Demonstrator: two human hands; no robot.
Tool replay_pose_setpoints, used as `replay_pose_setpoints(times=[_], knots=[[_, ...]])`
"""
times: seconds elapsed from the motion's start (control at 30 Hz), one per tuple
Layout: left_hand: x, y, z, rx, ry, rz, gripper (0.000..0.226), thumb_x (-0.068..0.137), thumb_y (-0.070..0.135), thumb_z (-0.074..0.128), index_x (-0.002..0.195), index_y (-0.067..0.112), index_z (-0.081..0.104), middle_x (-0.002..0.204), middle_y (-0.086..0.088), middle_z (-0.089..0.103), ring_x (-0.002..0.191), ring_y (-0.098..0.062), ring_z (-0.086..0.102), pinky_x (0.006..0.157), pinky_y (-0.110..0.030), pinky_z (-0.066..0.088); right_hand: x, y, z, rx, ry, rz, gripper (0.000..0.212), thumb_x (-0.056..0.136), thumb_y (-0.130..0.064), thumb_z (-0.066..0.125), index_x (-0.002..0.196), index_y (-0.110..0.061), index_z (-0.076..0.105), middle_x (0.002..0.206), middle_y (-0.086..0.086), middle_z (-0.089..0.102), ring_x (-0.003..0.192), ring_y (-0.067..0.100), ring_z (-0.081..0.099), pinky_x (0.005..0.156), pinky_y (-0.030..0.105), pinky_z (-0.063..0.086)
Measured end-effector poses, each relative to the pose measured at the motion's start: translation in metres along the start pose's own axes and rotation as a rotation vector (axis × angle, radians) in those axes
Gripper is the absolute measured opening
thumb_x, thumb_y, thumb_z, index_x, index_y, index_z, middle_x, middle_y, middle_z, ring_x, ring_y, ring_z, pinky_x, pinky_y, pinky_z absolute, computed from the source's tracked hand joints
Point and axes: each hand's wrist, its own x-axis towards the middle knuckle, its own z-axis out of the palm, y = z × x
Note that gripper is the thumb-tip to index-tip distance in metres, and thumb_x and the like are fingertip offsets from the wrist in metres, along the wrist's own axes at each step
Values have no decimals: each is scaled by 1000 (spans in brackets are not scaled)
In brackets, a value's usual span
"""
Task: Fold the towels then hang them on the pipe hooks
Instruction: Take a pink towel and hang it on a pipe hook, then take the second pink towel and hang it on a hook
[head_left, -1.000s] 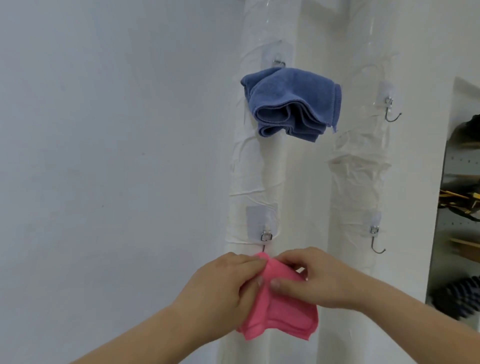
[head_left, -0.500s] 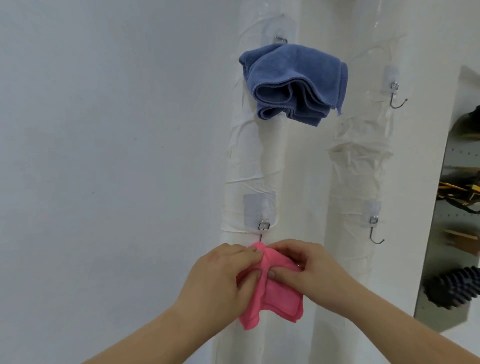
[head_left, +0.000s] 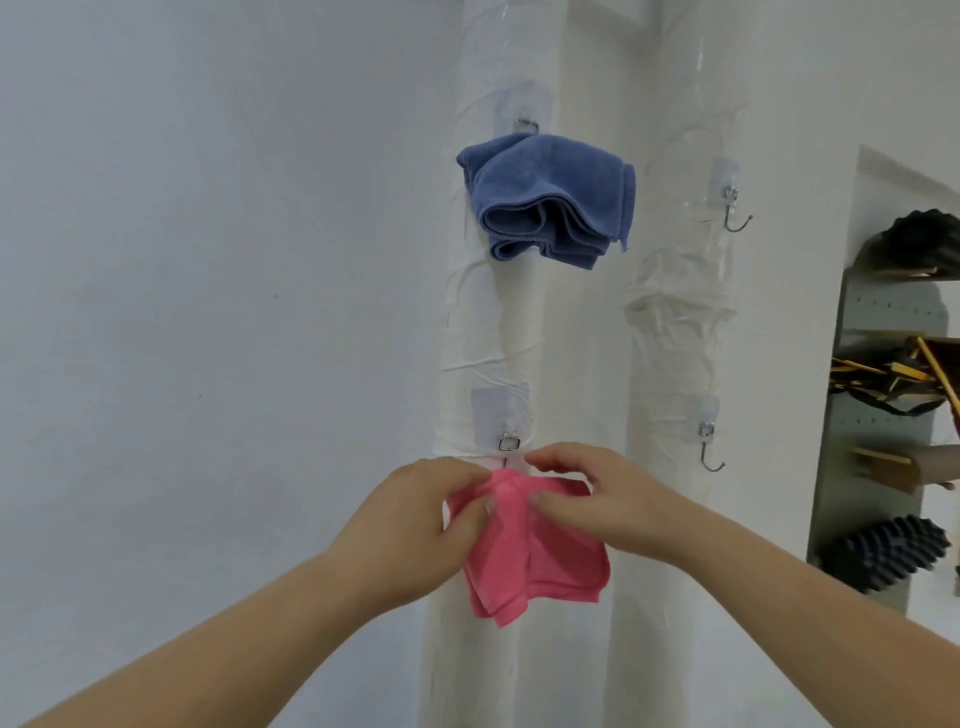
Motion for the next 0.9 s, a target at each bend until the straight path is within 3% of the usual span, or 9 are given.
replay_pose_setpoints(times=[0.13, 0.27, 0.37, 0.5, 0.67, 0.77, 0.9], knots=[[-6, -7, -7, 40, 8, -11, 24, 99, 41, 58, 118, 36, 70, 111, 23, 69, 108, -2, 61, 97, -25, 48, -4, -8, -2, -90, 84, -3, 42, 92, -34, 70, 133, -28, 66, 132, -15, 64, 121, -2, 56, 81, -6, 35], [-16, -12, -9, 28, 61, -52, 17, 97, 36, 61, 109, 33, 72, 101, 19, 69, 98, -1, 62, 89, -27, 51, -14, -17, 1, -151, 189, -20, 30, 92, -30, 67, 122, -29, 70, 126, -14, 66, 118, 0, 58, 89, 1, 37], [-35, -11, -7, -94, 81, -89, 9, 93, 30, 66, 97, 33, 73, 89, 18, 69, 88, -3, 65, 80, -28, 54, -45, -24, 17, -158, 339, -63, 22, 92, -27, 66, 112, -27, 74, 113, -14, 68, 110, 5, 62, 98, 20, 46], [-83, -1, 6, -243, 9, -83, 11, 91, 23, 70, 86, 31, 74, 81, 14, 70, 81, -10, 67, 70, -20, 52, -113, -24, 72, -35, 537, -13, 12, 90, -21, 72, 101, -24, 74, 96, -12, 67, 98, 6, 64, 89, 13, 45], [-155, 9, 46, -407, -264, -106, 10, 92, 25, 70, 83, 29, 74, 78, 13, 71, 74, -12, 67, 67, -24, 53, -210, -14, 142, 131, 464, 369, 13, 91, -25, 72, 101, -33, 73, 93, -15, 72, 97, 0, 65, 79, 7, 47], [-206, 22, 79, -487, -455, -151, 11, 92, 24, 69, 84, 28, 74, 76, 14, 70, 66, -9, 63, 65, -23, 52, -284, -10, 172, 155, 344, 637, 9, 92, -31, 71, 96, -39, 72, 89, -19, 74, 88, -2, 68, 74, 12, 50], [-288, 52, 126, -556, -820, -225, 10, 94, 28, 66, 94, 32, 75, 80, 17, 72, 68, -5, 65, 74, -20, 54, -401, -19, 202, 116, 226, 985, 10, 96, -33, 67, 93, -42, 69, 87, -17, 75, 87, -8, 65, 74, 13, 53]])
